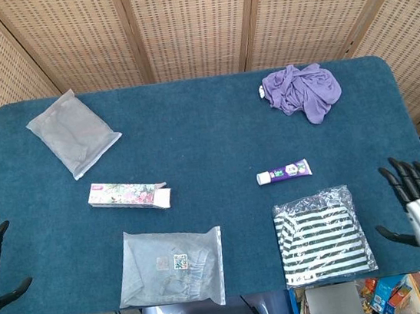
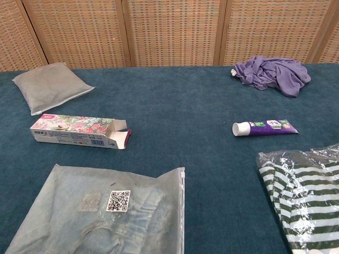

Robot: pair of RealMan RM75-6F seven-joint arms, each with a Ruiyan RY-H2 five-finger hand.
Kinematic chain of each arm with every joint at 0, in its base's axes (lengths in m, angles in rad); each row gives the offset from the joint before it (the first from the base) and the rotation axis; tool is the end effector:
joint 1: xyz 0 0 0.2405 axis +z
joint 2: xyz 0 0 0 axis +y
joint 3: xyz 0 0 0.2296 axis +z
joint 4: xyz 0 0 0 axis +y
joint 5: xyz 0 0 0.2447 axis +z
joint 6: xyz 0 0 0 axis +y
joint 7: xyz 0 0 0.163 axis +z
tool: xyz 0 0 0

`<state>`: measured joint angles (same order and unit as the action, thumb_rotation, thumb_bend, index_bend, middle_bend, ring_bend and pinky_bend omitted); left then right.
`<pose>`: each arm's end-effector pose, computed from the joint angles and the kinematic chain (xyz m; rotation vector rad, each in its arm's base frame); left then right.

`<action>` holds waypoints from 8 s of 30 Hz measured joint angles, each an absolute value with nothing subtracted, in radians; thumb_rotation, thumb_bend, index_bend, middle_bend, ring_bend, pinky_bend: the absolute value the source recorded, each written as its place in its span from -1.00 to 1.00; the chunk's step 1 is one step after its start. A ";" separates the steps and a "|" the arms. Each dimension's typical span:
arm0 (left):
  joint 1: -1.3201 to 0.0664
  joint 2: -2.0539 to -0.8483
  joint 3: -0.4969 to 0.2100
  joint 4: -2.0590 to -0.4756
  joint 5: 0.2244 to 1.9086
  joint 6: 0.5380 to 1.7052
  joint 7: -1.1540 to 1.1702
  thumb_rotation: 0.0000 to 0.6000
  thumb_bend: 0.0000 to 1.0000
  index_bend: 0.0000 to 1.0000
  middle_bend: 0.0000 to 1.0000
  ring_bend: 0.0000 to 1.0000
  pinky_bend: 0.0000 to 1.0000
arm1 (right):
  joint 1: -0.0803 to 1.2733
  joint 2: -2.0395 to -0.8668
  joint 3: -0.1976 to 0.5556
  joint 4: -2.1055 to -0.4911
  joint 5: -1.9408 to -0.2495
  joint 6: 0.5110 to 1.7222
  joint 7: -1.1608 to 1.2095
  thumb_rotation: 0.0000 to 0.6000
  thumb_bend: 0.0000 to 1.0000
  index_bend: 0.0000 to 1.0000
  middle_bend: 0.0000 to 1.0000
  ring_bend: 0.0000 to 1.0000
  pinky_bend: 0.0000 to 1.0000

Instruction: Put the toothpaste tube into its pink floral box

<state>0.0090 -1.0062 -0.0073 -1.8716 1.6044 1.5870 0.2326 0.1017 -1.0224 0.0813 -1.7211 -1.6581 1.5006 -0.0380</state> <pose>-0.2526 0.1623 0.1292 -1.4089 -0.8092 -0.8645 -0.2550 -0.2088 0.1305 1.5177 -0.7634 1.0154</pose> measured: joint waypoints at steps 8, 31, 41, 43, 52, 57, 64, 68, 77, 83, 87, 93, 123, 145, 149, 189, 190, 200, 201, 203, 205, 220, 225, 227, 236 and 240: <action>-0.017 -1.048 -0.034 -1.856 1.574 1.565 0.290 1.00 -0.70 -1.00 -1.00 -1.00 -1.00 | 0.340 -1.069 0.153 -1.634 -1.552 1.157 0.021 1.00 -1.00 -0.67 -0.73 -0.98 -1.00; -0.054 -1.049 -0.088 -1.869 1.388 1.503 0.312 1.00 -0.70 -1.00 -1.00 -1.00 -1.00 | 0.675 -1.455 0.190 -1.224 -1.366 0.828 -0.020 1.00 -0.38 -0.41 -0.44 -0.76 -0.58; -0.057 -1.048 -0.090 -1.866 1.368 1.503 0.310 1.00 -0.70 -1.00 -1.00 -1.00 -1.00 | 0.716 -1.541 0.178 -1.110 -1.310 0.776 -0.058 1.00 -0.36 -0.39 -0.41 -0.70 -0.57; -0.059 -1.049 -0.093 -1.865 1.366 1.503 0.310 1.00 -0.70 -1.00 -1.00 -1.00 -1.00 | 0.723 -1.554 0.174 -1.088 -1.303 0.765 -0.059 1.00 -0.36 -0.39 -0.41 -0.70 -0.57; -0.072 -1.051 -0.101 -1.862 1.330 1.489 0.316 1.00 -0.70 -1.00 -1.00 -1.00 -1.00 | 0.741 -1.596 0.162 -1.004 -1.286 0.734 -0.045 1.00 -0.28 -0.34 -0.36 -0.68 -0.55; -0.074 -1.051 -0.104 -1.861 1.319 1.489 0.315 1.00 -0.70 -1.00 -1.00 -1.00 -1.00 | 0.752 -1.620 0.156 -0.958 -1.288 0.720 -0.025 1.00 -0.28 -0.31 -0.34 -0.67 -0.55; -0.078 -1.052 -0.104 -1.860 1.311 1.487 0.315 1.00 -0.70 -1.00 -1.00 -1.00 -1.00 | 0.768 -1.650 0.153 -0.897 -1.284 0.700 -0.023 1.00 -0.23 -0.07 -0.06 -0.35 -0.37; -0.082 -1.053 -0.103 -1.859 1.309 1.483 0.316 1.00 -0.70 -1.00 -1.00 -1.00 -1.00 | 0.771 -1.654 0.146 -0.885 -1.289 0.694 -0.014 1.00 -0.03 0.14 0.15 -0.12 -0.19; -0.101 -1.052 -0.105 -1.850 1.308 1.458 0.309 1.00 -0.70 -1.00 -1.00 -1.00 -1.00 | 0.751 -1.590 0.127 -0.962 -1.344 0.745 0.069 1.00 0.08 0.28 0.26 -0.02 -0.10; -0.145 -1.049 -0.118 -1.816 1.324 1.403 0.280 1.00 -0.70 -1.00 -1.00 -1.00 -1.00 | 0.732 -1.511 0.123 -1.060 -1.380 0.799 0.130 1.00 0.11 0.28 0.27 -0.02 -0.10; -0.197 -1.049 -0.129 -1.772 1.340 1.335 0.261 1.00 -0.70 -1.00 -1.00 -1.00 -1.00 | 0.719 -1.444 0.122 -1.138 -1.405 0.842 0.153 1.00 0.12 0.28 0.27 -0.02 -0.10; -0.348 -1.100 -0.146 -1.618 1.378 1.130 0.204 1.00 -0.70 -1.00 -1.00 -1.00 -1.00 | 0.695 -1.332 0.116 -1.275 -1.438 0.896 0.142 1.00 0.17 0.28 0.26 -0.02 -0.10; -0.768 -1.540 -0.068 -1.003 1.497 0.728 -0.161 1.00 -0.70 -0.34 -0.35 -0.40 -0.25 | 0.674 -1.172 0.128 -1.498 -1.361 0.918 -0.091 1.00 0.25 0.28 0.26 -0.02 -0.10; -0.776 -1.617 -0.121 -0.970 1.503 0.931 -0.362 1.00 -0.70 0.14 0.09 -0.04 0.00 | 0.699 -1.004 0.181 -1.647 -1.366 0.945 -0.196 1.00 0.31 0.28 0.27 -0.02 -0.10; -0.813 -1.685 -0.171 -0.941 1.497 0.964 -0.501 1.00 -0.70 0.14 0.09 -0.04 0.00 | 0.721 -0.941 0.210 -1.695 -1.358 0.946 -0.274 1.00 0.34 0.28 0.27 -0.02 -0.10; -1.084 -1.852 -0.353 -0.976 1.386 0.933 -0.543 1.00 -0.70 0.17 0.09 -0.04 -0.02 | 0.943 -0.835 0.243 -2.006 -1.099 0.948 -1.053 1.00 0.40 0.30 0.30 0.03 0.02; -1.085 -1.851 -0.354 -0.979 1.384 0.933 -0.541 1.00 -0.70 0.17 0.09 -0.04 -0.02 | 0.946 -0.833 0.241 -2.009 -1.097 0.948 -1.067 1.00 0.40 0.30 0.30 0.03 0.02; -1.092 -1.842 -0.353 -1.005 1.365 0.932 -0.520 1.00 -0.70 0.18 0.09 -0.04 -0.02 | 0.989 -0.830 0.191 -2.020 -1.094 0.960 -1.246 1.00 0.41 0.30 0.30 0.03 0.02; -1.092 -1.842 -0.353 -1.007 1.363 0.931 -0.520 1.00 -0.70 0.18 0.09 -0.04 -0.02 | 0.993 -0.831 0.187 -2.020 -1.094 0.962 -1.259 1.00 0.41 0.30 0.30 0.03 0.02; -1.094 -1.842 -0.354 -1.008 1.360 0.929 -0.517 1.00 -0.70 0.18 0.09 -0.04 -0.02 | 0.998 -0.832 0.180 -2.020 -1.096 0.965 -1.283 1.00 0.41 0.30 0.31 0.04 0.02; -1.096 -1.843 -0.355 -1.008 1.353 0.925 -0.516 1.00 -0.70 0.19 0.09 -0.04 -0.02 | 1.004 -0.833 0.170 -2.020 -1.103 0.968 -1.315 1.00 0.41 0.30 0.31 0.04 0.02; -1.096 -1.857 -0.348 -0.981 1.342 0.923 -0.532 1.00 -0.70 0.19 0.09 -0.04 -0.02 | 1.014 -0.859 0.121 -2.003 -1.141 1.000 -1.424 1.00 0.46 0.30 0.31 0.05 0.03; -1.100 -1.861 -0.346 -0.971 1.344 0.918 -0.544 1.00 -0.70 0.19 0.09 -0.04 -0.02 | 1.012 -0.866 0.118 -1.999 -1.151 1.009 -1.418 1.00 0.46 0.30 0.25 0.05 0.03; -1.102 -1.862 -0.346 -0.969 1.344 0.916 -0.547 1.00 -0.70 0.19 0.09 -0.04 -0.02 | 1.013 -0.868 0.118 -1.999 -1.155 1.009 -1.414 1.00 0.46 0.30 0.22 0.05 0.03; -1.107 -1.866 -0.350 -0.962 1.339 0.913 -0.557 1.00 -0.67 0.19 0.09 -0.04 -0.02 | 1.008 -0.878 0.120 -1.992 -1.212 1.045 -1.426 1.00 -0.23 -0.30 -0.47 -0.20 -0.01; -1.106 -1.867 -0.366 -0.968 1.323 0.912 -0.599 1.00 -0.66 0.19 0.09 -0.04 -0.02 | 0.992 -0.877 0.119 -1.992 -1.211 1.091 -1.489 1.00 -1.00 -0.94 -1.00 -0.92 -0.54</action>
<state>-1.1056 -1.8673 -0.3662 -0.9678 1.3230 0.9115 -0.5987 0.9919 -0.8775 0.1191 -1.9921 -1.2112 1.0909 -1.4886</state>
